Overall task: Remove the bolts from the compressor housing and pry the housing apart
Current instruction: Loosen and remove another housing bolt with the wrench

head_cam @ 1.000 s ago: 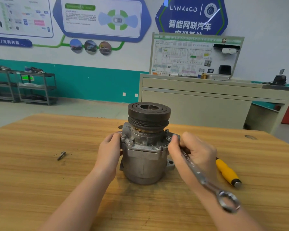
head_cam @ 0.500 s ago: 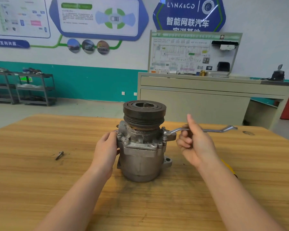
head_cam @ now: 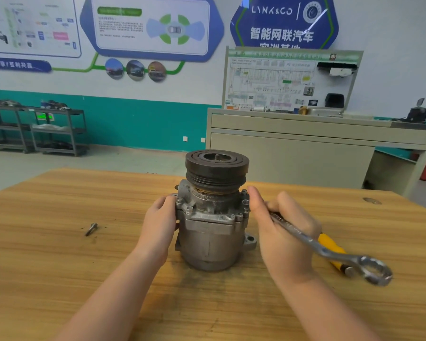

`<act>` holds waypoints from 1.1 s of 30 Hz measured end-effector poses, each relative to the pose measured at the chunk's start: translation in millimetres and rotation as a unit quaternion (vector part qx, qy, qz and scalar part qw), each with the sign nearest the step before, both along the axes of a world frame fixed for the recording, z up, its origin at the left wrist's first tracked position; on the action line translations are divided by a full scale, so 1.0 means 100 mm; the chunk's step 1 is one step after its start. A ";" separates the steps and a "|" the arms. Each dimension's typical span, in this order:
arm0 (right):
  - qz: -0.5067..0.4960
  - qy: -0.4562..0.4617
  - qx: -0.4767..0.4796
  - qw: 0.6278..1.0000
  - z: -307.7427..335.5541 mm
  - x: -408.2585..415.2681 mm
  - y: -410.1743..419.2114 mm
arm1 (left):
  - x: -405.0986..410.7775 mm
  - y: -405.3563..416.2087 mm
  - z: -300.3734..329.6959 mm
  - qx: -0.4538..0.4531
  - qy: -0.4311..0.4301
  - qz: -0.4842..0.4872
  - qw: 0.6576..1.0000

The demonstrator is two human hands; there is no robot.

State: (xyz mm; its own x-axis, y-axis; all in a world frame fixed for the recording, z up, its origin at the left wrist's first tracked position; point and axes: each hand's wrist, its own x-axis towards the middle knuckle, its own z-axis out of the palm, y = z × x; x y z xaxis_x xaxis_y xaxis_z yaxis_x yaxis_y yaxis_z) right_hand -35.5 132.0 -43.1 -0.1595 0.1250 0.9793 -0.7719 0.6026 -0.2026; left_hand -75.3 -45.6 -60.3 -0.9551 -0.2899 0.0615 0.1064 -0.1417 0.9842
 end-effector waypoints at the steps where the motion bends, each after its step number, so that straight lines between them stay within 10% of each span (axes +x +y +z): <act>1: -0.022 0.014 0.011 1.000 0.00 0.00 -0.01 | 0.00 0.00 0.00 -0.001 0.001 0.000 1.000; 11: -0.061 0.051 0.054 0.995 -0.07 -0.02 -0.05 | 0.00 0.00 0.00 -0.008 0.000 0.000 1.000; 15: 0.087 -0.091 -0.132 0.983 -0.06 -0.11 0.07 | 0.00 -0.01 0.00 -0.009 -0.002 0.000 1.000; 17: 0.174 -0.215 -0.274 0.921 -0.01 -0.20 0.16 | -0.01 -0.02 0.00 -0.009 -0.004 -0.001 1.000; 20: 0.360 -0.398 -0.436 0.722 0.06 -0.36 0.27 | -0.01 -0.02 0.00 -0.009 -0.005 -0.002 1.000; 23: 0.442 -0.382 -0.524 0.620 0.10 -0.40 0.32 | -0.01 -0.02 0.00 -0.010 -0.010 -0.001 1.000; 33: 0.150 -0.215 -0.206 0.943 0.01 -0.15 0.18 | 0.00 -0.01 0.01 -0.028 -0.019 -0.002 0.999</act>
State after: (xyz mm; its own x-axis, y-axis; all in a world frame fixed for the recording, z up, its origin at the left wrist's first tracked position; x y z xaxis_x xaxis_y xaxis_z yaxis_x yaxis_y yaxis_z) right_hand -50.8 150.5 -42.0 -0.6196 0.3672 0.6937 -0.6875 0.1723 -0.7054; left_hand -75.5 -47.0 -59.2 -0.9580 -0.2840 0.0412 0.0684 -0.0867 0.9939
